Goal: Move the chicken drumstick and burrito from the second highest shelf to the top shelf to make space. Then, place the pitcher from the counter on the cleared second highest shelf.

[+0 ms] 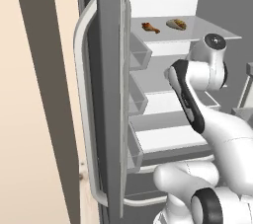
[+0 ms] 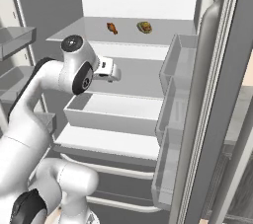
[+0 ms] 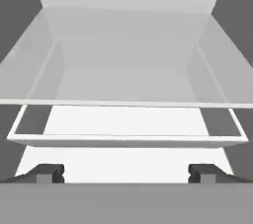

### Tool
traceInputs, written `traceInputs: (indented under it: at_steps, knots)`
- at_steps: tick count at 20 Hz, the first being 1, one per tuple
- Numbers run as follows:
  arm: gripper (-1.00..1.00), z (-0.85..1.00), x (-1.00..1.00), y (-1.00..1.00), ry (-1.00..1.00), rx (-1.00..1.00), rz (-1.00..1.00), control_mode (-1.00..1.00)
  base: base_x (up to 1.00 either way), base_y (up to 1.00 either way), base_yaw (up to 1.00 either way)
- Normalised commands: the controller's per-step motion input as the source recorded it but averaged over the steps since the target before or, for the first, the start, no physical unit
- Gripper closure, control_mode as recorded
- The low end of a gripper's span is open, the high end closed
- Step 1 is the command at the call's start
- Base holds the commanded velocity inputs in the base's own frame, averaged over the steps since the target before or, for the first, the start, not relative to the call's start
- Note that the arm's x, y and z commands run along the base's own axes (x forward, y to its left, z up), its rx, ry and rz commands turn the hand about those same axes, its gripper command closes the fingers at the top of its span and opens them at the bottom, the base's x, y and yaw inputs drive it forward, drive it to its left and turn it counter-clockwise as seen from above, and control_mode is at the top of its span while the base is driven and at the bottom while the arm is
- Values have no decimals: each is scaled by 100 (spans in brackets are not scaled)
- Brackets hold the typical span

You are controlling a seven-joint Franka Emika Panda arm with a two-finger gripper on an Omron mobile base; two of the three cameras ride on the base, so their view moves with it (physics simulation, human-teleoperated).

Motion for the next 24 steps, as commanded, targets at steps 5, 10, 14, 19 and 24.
traceInputs:
  at_steps: [5,10,14,19,24]
  knots:
    - [-100,-12,-53,6,36,8,-7,-100,0,0,0]
    - [-100,-22,-17,37,8,0,0,-100,0,0,0]
    - [-100,-4,0,19,0,0,0,-100,0,0,0]
    - [-100,0,0,1,0,0,0,100,-6,0,-3]
    - [-100,0,0,0,0,0,0,100,-84,-8,-33]
